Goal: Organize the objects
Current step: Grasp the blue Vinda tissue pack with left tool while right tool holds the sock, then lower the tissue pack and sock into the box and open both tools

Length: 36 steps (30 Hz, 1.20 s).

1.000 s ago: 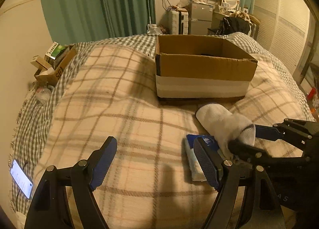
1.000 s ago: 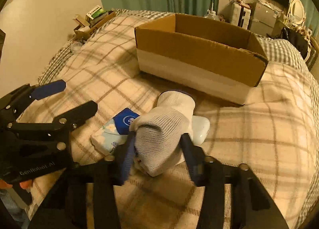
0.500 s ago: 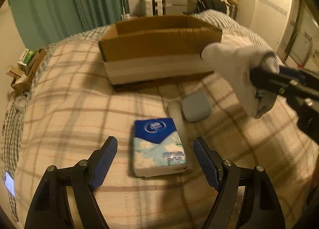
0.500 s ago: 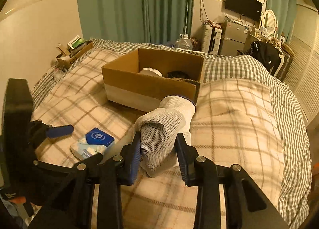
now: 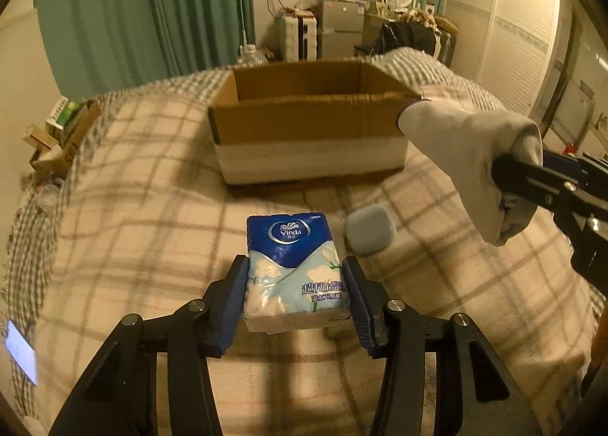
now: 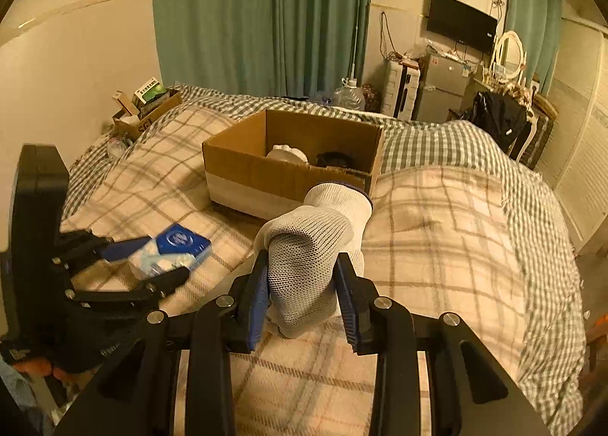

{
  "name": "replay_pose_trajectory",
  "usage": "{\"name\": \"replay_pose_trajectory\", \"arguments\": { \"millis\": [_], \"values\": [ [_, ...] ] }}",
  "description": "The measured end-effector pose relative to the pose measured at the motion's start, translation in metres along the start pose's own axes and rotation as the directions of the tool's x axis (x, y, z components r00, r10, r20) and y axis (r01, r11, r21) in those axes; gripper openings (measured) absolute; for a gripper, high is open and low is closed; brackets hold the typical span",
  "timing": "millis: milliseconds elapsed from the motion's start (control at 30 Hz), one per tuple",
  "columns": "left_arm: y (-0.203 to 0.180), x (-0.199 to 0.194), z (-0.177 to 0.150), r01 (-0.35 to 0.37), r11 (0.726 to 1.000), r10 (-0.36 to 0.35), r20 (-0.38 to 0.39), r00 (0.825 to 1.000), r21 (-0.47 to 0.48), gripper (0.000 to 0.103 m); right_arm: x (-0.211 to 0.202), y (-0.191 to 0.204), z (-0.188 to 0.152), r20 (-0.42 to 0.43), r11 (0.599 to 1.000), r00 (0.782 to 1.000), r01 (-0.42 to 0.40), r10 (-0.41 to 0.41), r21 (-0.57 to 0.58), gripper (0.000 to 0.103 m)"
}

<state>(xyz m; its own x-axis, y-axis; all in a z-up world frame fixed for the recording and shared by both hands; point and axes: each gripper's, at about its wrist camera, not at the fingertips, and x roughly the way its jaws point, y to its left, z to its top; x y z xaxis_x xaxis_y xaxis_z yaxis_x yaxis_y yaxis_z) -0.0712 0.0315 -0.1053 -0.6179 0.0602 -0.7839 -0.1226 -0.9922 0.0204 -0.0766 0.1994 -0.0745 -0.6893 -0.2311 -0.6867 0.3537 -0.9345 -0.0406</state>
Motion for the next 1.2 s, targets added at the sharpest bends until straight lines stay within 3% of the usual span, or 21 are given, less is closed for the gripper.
{"name": "replay_pose_trajectory", "arguments": {
  "millis": [200, 333, 467, 733, 867, 1200],
  "values": [
    [0.008, -0.041, 0.041, -0.015, 0.999, 0.011, 0.111, 0.994, 0.028, 0.05, -0.032, -0.003, 0.028, 0.07, 0.999, 0.997, 0.013, -0.01, -0.044, 0.032],
    [0.008, -0.076, 0.082, -0.105, 0.992, 0.084, 0.248, 0.965, 0.075, 0.05, -0.051, -0.001, 0.055, 0.132, 0.993, 0.99, 0.069, -0.056, -0.095, 0.032],
    [0.008, -0.093, 0.125, -0.087, 0.992, 0.056, 0.299, 0.953, 0.092, 0.05, -0.063, -0.006, 0.094, 0.188, 0.989, 0.98, 0.087, -0.063, -0.123, 0.032],
    [0.017, -0.06, 0.208, -0.051, 0.994, 0.025, 0.258, 0.966, 0.094, 0.05, -0.034, -0.021, 0.176, 0.19, 0.99, 0.982, 0.043, -0.017, -0.134, 0.032],
    [0.022, -0.023, 0.226, -0.057, 0.995, 0.038, 0.226, 0.973, 0.078, 0.05, 0.01, -0.029, 0.204, 0.162, 0.992, 0.987, 0.029, -0.009, -0.124, 0.032],
    [0.031, 0.092, 0.218, -0.051, 0.997, 0.046, 0.087, 0.995, 0.066, 0.05, 0.137, -0.046, 0.186, -0.01, 0.994, 0.999, -0.034, 0.033, -0.1, 0.032]
  ]
}}
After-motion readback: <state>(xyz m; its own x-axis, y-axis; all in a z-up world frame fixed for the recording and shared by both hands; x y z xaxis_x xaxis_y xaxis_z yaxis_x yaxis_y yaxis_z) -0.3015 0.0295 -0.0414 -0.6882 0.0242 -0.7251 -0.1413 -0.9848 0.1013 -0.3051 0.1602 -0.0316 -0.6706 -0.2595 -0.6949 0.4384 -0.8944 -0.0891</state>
